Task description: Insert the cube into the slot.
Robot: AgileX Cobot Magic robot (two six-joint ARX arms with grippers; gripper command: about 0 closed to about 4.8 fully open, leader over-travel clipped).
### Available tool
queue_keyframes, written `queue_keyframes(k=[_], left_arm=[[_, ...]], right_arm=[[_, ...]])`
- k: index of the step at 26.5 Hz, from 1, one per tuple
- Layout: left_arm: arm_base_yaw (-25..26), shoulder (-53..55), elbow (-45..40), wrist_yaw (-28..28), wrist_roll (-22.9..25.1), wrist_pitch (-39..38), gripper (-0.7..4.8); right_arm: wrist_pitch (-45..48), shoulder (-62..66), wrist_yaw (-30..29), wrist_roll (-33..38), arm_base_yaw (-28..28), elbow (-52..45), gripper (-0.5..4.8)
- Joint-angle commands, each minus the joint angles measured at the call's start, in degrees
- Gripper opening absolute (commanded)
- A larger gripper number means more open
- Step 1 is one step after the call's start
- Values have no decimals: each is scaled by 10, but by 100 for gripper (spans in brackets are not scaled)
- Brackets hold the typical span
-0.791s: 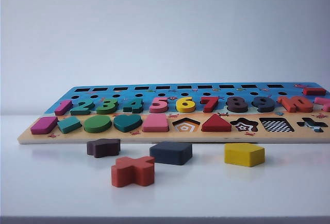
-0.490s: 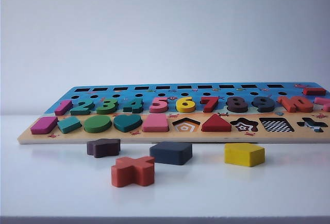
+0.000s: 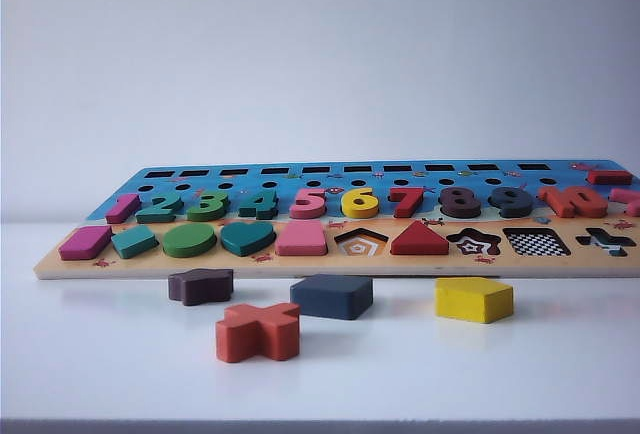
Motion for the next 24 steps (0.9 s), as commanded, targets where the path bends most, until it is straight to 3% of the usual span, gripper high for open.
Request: queue_keyframes(k=[1,15,24], left_arm=[[-29,19,28,28,2,-45,10],[-141,88,89,118,2,-147,10],[-155,130,102,165,2,-154,10]], right_arm=[[-2,-2,0,4,0,0,-3],[4,-2,-33,77,1,1,0],[51,-2,-48,16,1,40,1]])
